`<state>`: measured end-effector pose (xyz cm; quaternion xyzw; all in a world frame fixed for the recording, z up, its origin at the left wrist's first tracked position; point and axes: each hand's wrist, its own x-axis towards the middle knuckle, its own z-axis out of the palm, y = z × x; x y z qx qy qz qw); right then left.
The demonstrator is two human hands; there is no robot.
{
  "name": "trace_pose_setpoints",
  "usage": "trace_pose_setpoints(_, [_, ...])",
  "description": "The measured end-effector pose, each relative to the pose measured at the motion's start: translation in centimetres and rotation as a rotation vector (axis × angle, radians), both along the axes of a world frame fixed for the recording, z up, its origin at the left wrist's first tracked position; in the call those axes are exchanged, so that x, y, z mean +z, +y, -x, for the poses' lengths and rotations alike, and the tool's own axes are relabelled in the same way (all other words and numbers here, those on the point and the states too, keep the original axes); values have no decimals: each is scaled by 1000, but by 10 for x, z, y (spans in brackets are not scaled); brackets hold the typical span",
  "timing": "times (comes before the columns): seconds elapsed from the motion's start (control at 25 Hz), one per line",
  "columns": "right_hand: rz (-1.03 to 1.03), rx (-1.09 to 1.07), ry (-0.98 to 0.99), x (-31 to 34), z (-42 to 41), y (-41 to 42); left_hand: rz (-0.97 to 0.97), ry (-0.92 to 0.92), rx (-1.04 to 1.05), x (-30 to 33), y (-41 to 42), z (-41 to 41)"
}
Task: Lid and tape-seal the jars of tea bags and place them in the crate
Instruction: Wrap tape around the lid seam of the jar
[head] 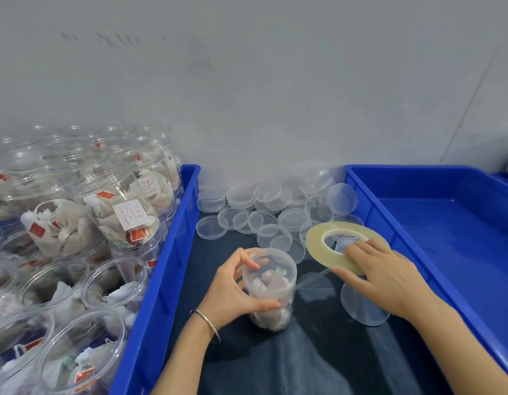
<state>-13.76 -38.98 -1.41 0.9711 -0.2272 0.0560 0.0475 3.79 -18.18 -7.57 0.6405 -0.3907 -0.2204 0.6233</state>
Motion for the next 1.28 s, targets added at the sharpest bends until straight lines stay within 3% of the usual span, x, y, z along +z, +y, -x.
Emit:
trace_pose_setpoints(0.4, [-269,68,-55,-22,-60,29,-66,197,-176,1,7,-9])
trace_pose_setpoints(0.64, [-325,87,-82,-23,-50,35,-104,83,-57,4,22,-4])
trace_pose_setpoints(0.8, [-297,92,-86,-17,-38,35,-51,73,59,-1,21,27])
trace_pose_setpoints(0.96, [-180,40,-70,-17,-33,43,17,34,428,-8,-19,64])
trace_pose_setpoints(1.04, [-47,26,-81,-13,-27,41,44,10,519,-8,-25,61])
trace_pose_setpoints(1.2, [143,83,-261,-2,-5,25,9,-48,435,-6,-15,35])
trace_pose_setpoints(1.28, [120,70,-224,0,1,20,-2,-68,388,-4,-10,30])
